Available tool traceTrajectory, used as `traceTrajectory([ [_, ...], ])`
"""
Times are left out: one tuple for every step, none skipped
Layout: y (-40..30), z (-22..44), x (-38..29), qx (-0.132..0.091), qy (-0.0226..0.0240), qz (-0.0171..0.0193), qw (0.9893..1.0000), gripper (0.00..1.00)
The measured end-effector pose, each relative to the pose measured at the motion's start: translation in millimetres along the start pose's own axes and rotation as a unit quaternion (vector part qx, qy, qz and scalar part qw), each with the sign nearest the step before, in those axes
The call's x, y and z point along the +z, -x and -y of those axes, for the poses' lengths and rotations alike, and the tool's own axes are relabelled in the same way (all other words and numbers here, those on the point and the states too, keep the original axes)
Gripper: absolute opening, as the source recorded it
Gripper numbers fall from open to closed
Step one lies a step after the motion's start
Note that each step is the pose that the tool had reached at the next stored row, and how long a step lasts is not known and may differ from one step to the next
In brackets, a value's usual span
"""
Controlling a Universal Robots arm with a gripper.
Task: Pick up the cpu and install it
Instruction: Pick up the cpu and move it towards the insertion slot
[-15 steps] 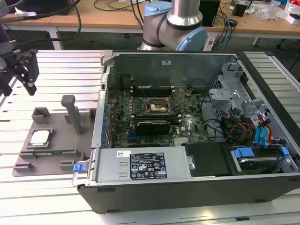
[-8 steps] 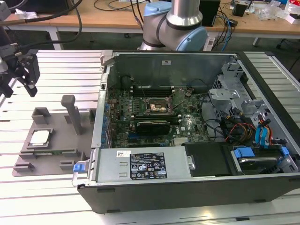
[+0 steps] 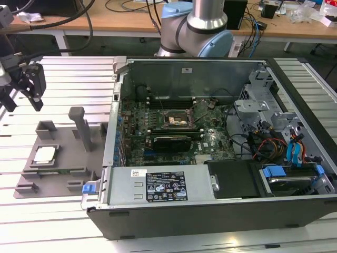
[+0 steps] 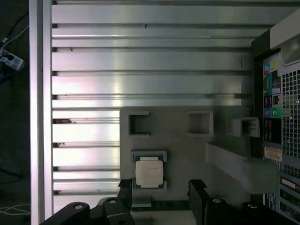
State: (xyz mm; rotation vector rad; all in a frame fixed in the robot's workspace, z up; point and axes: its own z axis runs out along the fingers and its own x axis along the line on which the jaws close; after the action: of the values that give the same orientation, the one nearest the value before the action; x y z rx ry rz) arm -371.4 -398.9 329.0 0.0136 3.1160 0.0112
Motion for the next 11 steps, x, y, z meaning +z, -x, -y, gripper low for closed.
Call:
traceTrajectory([
  [0.0,0.0,0.7,0.000,0.0000,0.0000,1.0000,0.60],
  [0.0,0.0,1.2,0.000,0.0000,0.0000,1.0000,0.60],
  [0.0,0.0,2.0,0.000,0.0000,0.0000,1.0000,0.60],
  [0.0,0.0,2.5,0.000,0.0000,0.0000,1.0000,0.60],
  [-0.1,0.0,3.5,0.000,0.0000,0.0000,1.0000,0.60],
  [-0.1,0.0,5.4,0.000,0.0000,0.0000,1.0000,0.60],
  [-0.2,0.0,6.5,0.000,0.0000,0.0000,1.0000,0.60],
  [-0.2,0.0,7.5,0.000,0.0000,0.0000,1.0000,0.60],
  [-0.2,0.1,8.0,0.000,0.0000,0.0000,1.0000,0.60],
  [-0.2,0.1,8.4,0.000,0.0000,0.0000,1.0000,0.60],
  [-0.2,0.1,9.4,0.000,0.0000,0.0000,1.0000,0.60],
])
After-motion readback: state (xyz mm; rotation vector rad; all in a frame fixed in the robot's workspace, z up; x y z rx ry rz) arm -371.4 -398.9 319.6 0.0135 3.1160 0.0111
